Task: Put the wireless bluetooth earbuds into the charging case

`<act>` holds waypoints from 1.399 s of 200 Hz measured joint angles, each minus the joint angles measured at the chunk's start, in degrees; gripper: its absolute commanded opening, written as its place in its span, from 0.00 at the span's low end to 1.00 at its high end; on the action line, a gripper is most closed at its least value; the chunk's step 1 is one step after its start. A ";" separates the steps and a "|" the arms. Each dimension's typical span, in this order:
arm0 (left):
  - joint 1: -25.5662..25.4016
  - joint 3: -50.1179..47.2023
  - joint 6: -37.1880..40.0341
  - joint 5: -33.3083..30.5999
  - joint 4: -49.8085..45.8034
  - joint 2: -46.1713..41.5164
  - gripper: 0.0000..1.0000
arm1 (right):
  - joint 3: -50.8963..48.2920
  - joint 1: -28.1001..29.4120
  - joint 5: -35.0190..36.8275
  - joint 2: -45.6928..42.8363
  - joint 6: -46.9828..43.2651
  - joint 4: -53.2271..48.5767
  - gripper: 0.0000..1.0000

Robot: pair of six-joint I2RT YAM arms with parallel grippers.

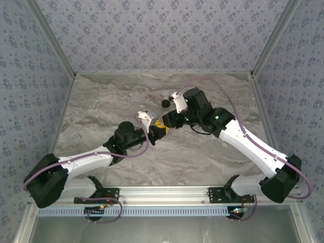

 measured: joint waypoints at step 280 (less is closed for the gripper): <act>0.00 0.74 1.29 11.69 2.16 -0.94 0.21 | -11.93 -11.98 -19.61 -1.11 4.42 9.35 0.11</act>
